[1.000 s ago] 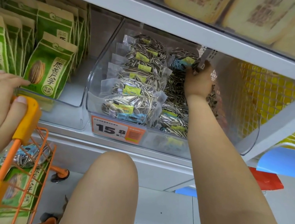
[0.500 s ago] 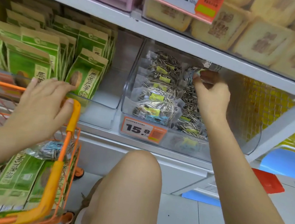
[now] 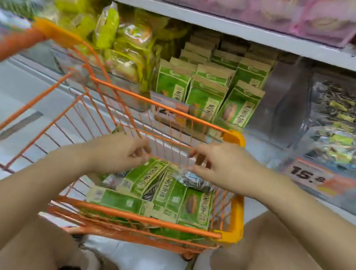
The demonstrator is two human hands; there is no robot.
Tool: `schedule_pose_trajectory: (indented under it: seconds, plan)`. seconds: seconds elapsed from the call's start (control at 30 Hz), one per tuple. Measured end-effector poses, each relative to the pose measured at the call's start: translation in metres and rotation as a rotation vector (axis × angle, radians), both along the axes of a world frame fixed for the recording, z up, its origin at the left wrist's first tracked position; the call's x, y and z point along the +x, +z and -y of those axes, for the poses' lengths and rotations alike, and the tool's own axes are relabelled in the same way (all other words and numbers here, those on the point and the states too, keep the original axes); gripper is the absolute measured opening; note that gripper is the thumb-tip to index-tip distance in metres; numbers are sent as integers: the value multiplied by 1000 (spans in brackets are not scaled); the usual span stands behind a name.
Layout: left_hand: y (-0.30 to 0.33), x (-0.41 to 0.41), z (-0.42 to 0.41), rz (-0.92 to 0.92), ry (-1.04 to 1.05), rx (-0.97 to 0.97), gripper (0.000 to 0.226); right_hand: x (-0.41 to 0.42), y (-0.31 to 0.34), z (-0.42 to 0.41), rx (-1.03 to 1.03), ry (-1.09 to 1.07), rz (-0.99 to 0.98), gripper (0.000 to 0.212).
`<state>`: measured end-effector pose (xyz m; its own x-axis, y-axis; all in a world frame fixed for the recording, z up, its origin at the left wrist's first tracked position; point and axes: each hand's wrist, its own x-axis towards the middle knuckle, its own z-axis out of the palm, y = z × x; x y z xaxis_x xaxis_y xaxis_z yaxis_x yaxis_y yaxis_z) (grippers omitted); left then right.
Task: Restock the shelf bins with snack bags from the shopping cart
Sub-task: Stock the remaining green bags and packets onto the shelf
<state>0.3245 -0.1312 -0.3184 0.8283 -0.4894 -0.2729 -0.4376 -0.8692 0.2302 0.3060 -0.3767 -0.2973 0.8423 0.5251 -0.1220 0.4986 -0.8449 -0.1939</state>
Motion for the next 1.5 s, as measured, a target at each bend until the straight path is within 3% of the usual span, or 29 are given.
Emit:
schedule_pose_trajectory:
  seconds: [0.17,0.27,0.43,0.53,0.63,0.9,1.07,1.2,1.27,1.37,1.5]
  plan:
    - [-29,1,-59,-191,236,222,35,36,-46,-52,-479,142,-129,42]
    - [-40,2,-54,-347,215,297,34,47,-71,-63,-757,190,-253,40]
    - [-42,3,-48,-313,211,212,34,54,-90,-58,-835,113,-389,77]
    - [-42,3,-51,-336,244,279,36,56,-99,-53,-918,109,-364,76]
    - [-40,2,-50,-285,277,283,36,57,-101,-53,-911,117,-328,67]
    - [-47,8,-57,-2,375,209,25,50,-103,-55,-810,103,-394,92]
    - [-48,14,-56,-242,365,278,27,56,-98,-56,-680,81,-396,92]
    - [-53,19,-55,-314,408,127,16,61,-90,-59,-471,147,-181,73]
    - [-55,13,-51,-311,356,206,23,61,-86,-61,-407,180,-109,64]
    - [-59,8,-48,-224,304,321,34,60,-83,-63,-340,208,-57,57]
    - [-52,11,-45,-37,393,232,34,61,-79,-62,-268,202,-49,51]
